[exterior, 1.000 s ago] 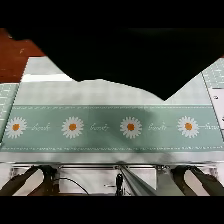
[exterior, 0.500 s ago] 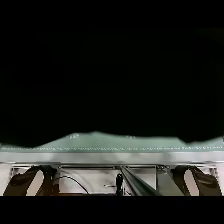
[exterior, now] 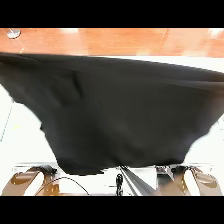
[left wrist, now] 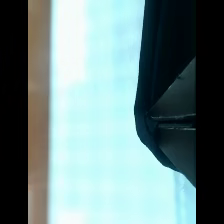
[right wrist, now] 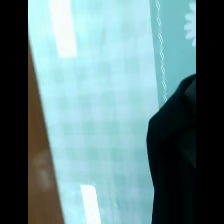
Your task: Fold the shirts.
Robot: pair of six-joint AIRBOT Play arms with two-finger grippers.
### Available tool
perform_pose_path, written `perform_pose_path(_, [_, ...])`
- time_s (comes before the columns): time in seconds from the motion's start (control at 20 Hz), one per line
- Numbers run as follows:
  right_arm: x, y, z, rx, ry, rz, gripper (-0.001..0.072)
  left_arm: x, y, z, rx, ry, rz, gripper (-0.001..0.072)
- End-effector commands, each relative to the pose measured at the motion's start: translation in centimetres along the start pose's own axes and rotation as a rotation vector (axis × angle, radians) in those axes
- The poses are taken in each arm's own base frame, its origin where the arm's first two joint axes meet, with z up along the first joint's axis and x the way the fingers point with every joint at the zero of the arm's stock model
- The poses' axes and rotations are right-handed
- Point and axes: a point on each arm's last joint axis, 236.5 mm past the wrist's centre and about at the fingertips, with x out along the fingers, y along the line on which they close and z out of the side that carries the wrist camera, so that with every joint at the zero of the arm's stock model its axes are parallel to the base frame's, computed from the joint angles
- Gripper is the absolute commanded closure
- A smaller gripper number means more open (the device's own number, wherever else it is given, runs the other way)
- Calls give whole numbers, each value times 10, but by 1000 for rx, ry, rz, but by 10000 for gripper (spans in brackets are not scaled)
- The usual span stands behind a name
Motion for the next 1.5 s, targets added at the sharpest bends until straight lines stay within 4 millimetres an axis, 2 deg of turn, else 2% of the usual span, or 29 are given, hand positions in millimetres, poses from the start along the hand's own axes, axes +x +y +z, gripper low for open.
perform_pose_path(0.0, [99,-14,-12,83,110,96,681,96,9,-21,-68,87,-23,686])
perform_pose_path(0.2, [203,-24,-5,200,234,218,681,190,18,-16,-170,147,-35,686])
perform_pose_path(0.4, [291,-34,7,344,296,312,681,271,25,-31,-255,245,-45,686])
perform_pose_path(0.5, [327,-36,13,444,298,364,681,299,18,-42,-315,286,-83,685])
perform_pose_path(0.65, [367,-39,10,602,294,422,680,325,-3,-65,-439,358,-169,684])
perform_pose_path(0.7, [377,-42,3,638,306,428,628,331,-10,-73,-473,386,-194,655])
perform_pose_path(0.75, [382,-43,-3,657,323,428,321,334,-14,-81,-489,413,-207,435])
perform_pose_path(0.8, [381,-41,-10,649,347,437,88,334,-16,-89,-490,442,-210,21])
perform_pose_path(0.9, [366,-47,-16,616,395,451,93,318,-6,-102,-415,528,-228,7])
perform_pose_path(0.95, [350,-56,-20,598,433,454,93,304,6,-117,-346,604,-231,7])
perform_pose_path(1.0, [331,-68,-29,566,486,442,93,287,26,-139,-318,713,-197,7])
perform_pose_path(1.1, [289,-110,-66,438,645,300,93,250,67,-181,-303,906,-124,7])
perform_pose_path(1.2, [244,-169,-108,336,767,5,93,222,82,-205,-394,971,-119,7])
perform_pose_path(1.25, [227,-188,-122,331,769,-94,93,211,84,-216,-435,972,-126,7])
perform_pose_path(1.3, [215,-198,-137,361,744,-147,93,199,84,-232,-458,970,-128,7])
perform_pose_path(1.35, [207,-197,-154,417,711,-158,93,187,86,-250,-485,964,-112,7])
perform_pose_path(1.45, [195,-174,-189,497,655,-100,94,170,88,-279,-575,920,-82,7])
